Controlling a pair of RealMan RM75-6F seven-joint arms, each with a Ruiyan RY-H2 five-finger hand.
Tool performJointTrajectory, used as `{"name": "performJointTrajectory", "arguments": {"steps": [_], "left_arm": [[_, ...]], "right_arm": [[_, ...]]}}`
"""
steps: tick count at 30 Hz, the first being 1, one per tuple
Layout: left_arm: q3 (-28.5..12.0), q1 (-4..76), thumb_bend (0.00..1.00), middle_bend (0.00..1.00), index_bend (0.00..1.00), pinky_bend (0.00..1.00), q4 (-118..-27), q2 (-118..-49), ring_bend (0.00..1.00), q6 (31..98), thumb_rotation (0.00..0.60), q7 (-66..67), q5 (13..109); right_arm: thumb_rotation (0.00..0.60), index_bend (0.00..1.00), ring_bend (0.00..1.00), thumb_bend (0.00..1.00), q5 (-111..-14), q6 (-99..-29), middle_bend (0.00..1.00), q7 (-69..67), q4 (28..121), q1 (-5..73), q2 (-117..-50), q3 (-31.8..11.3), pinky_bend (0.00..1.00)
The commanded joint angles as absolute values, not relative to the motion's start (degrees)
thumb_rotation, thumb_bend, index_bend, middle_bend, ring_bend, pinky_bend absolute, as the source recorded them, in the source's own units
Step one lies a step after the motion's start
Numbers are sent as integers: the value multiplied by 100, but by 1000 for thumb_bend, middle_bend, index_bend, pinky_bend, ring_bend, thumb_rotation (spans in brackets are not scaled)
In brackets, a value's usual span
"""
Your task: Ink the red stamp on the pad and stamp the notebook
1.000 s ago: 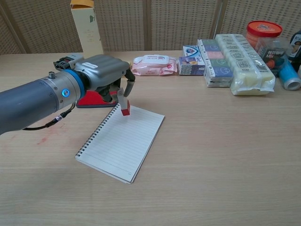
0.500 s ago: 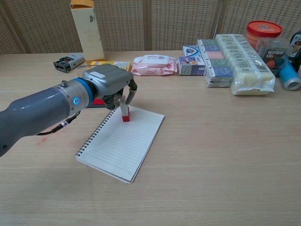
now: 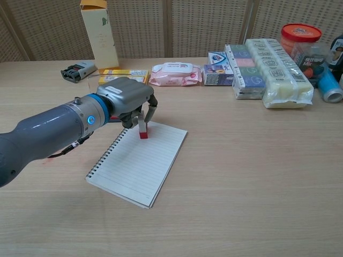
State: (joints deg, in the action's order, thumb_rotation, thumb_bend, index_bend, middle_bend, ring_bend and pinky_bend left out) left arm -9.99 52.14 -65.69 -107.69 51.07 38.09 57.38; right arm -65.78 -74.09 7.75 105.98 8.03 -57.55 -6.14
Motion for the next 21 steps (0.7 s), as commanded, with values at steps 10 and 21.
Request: {"name": "performJointTrajectory", "arguments": {"steps": [10,21], "left_arm": [[-1000,5190,411,1000,643,1000,-6710,-10687,1000,5154,600,3874,5656],[-997,5205,409,1000,643,1000,-6635,-10733,1000,5137,600,3897,5593]], "right_arm": [[600,0,0,68,-6608,-7423,0,771,10626,796,-5743,-599,0],[600,0,0,69,-6607,-7420,0,752,10625,797,-5732,-601,0]]}}
